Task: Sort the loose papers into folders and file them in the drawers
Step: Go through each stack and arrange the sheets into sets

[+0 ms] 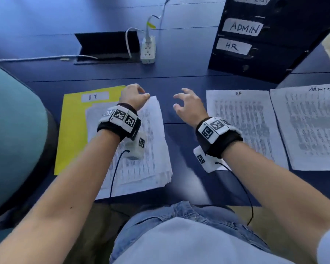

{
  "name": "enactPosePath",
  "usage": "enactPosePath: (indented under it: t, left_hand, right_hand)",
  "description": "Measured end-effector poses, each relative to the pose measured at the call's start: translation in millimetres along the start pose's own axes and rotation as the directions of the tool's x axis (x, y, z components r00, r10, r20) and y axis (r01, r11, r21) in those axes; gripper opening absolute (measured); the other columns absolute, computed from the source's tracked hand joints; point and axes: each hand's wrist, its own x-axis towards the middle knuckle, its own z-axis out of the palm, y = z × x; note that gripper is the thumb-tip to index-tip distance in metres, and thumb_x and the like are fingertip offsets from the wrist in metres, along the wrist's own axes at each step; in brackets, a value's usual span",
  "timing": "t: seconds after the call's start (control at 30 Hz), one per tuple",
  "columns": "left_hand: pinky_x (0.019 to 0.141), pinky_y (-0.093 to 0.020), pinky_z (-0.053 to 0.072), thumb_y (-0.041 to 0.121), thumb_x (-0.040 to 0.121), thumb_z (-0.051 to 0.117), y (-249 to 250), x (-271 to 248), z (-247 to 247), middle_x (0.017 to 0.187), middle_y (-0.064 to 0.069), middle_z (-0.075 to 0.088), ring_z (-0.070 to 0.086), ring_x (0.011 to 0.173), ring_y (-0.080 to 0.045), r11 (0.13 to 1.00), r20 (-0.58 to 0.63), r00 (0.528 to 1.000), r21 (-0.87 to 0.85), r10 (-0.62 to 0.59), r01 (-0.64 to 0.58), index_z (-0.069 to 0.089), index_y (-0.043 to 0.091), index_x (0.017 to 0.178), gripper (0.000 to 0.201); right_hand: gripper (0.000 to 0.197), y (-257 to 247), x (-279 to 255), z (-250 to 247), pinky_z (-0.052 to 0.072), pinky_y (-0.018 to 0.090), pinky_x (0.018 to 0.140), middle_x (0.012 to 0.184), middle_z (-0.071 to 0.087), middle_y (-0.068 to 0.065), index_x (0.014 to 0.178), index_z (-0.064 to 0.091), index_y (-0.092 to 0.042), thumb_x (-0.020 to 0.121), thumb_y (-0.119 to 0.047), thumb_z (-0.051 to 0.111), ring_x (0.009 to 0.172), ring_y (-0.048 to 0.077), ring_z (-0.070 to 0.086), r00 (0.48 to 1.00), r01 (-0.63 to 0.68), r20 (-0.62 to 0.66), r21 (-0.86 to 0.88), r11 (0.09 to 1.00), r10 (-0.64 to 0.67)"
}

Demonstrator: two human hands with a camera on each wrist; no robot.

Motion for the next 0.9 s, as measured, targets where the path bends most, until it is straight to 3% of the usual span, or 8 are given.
enactPosePath:
  t: [0.2,0.3,0.4,0.47,0.53,0.73,0.8,0.9]
  left_hand:
    - [0.091,-0.029,0.042,0.010,0.088,0.051,-90,13,-50,0.117,-0.015,0.062,0.054,0.112,-0.027,0.990,-0.001,0.997,0.118,-0.079,0.078,0.065,0.004,0.107,0.024]
    - [0.105,-0.039,0.036,0.007,0.088,0.049,-119,19,-55,0.136,-0.014,0.046,0.041,0.127,-0.029,0.982,0.032,0.998,0.182,-0.057,0.050,0.053,0.007,0.126,0.038]
    - [0.106,-0.048,0.029,0.021,0.085,0.063,-133,20,-54,0.147,-0.009,0.030,0.026,0.136,-0.028,0.958,0.100,0.994,0.285,-0.038,0.008,0.034,0.014,0.141,0.063]
    - [0.106,-0.047,0.028,0.036,0.078,0.072,-138,23,-50,0.149,-0.008,0.029,0.023,0.138,-0.027,0.952,0.168,0.985,0.305,-0.034,-0.019,0.027,0.015,0.143,0.082]
    - [0.107,-0.047,0.028,0.042,0.076,0.072,-140,26,-45,0.148,-0.008,0.031,0.025,0.137,-0.027,0.939,0.212,0.977,0.340,-0.014,-0.060,0.026,0.016,0.144,0.087]
    - [0.108,-0.043,0.024,0.032,0.084,0.064,-147,26,-41,0.139,-0.004,0.045,0.037,0.130,-0.023,0.897,0.105,0.954,0.326,0.280,-0.299,0.042,0.020,0.137,0.058]
    - [0.102,-0.037,0.029,0.020,0.088,0.058,-148,24,-41,0.129,-0.005,0.054,0.045,0.122,-0.023,0.892,0.025,0.919,0.234,0.392,-0.387,0.056,0.015,0.123,0.035]
    - [0.086,-0.037,0.045,0.010,0.089,0.054,-155,22,-41,0.099,-0.013,0.066,0.058,0.094,-0.029,0.887,-0.032,0.889,0.093,0.456,-0.452,0.065,0.005,0.095,0.014]
  right_hand:
    - [0.037,-70,7,62,0.028,0.028,0.105,0.148,0.031,0.007,0.128,0.055,-0.010,0.091,-0.016,0.051,0.133,0.022,0.035,0.995,0.050,0.086,0.017,0.999,-0.052]
    - [0.038,-87,13,88,0.026,0.029,0.107,0.146,0.032,0.009,0.128,0.054,-0.010,0.091,-0.017,0.052,0.132,0.023,0.037,0.990,0.025,0.139,-0.023,0.999,-0.021]
    - [0.038,-95,17,111,0.031,0.035,0.109,0.142,0.037,0.011,0.127,0.054,-0.010,0.089,-0.017,0.051,0.129,0.027,0.040,0.980,-0.011,0.198,-0.087,0.996,0.028]
    - [0.037,-96,16,122,0.033,0.041,0.107,0.140,0.038,0.010,0.126,0.054,-0.010,0.090,-0.018,0.049,0.128,0.027,0.040,0.971,-0.025,0.229,-0.160,0.987,0.062]
    - [0.034,-95,16,131,0.037,0.044,0.103,0.137,0.040,0.010,0.123,0.055,-0.010,0.093,-0.022,0.045,0.125,0.027,0.040,0.974,-0.020,0.216,-0.240,0.970,0.073]
    - [0.030,-93,14,147,0.038,0.042,0.095,0.128,0.047,0.009,0.117,0.054,-0.010,0.096,-0.024,0.037,0.118,0.029,0.041,0.995,0.022,0.094,-0.400,0.916,0.018]
    - [0.028,-92,12,153,0.038,0.042,0.093,0.127,0.048,0.010,0.117,0.051,-0.010,0.095,-0.023,0.038,0.117,0.030,0.041,0.998,0.025,0.063,-0.433,0.901,0.003]
    - [0.030,-92,10,157,0.038,0.042,0.092,0.128,0.047,0.010,0.121,0.047,-0.011,0.093,-0.021,0.041,0.117,0.030,0.041,0.999,0.024,0.049,-0.441,0.897,-0.003]
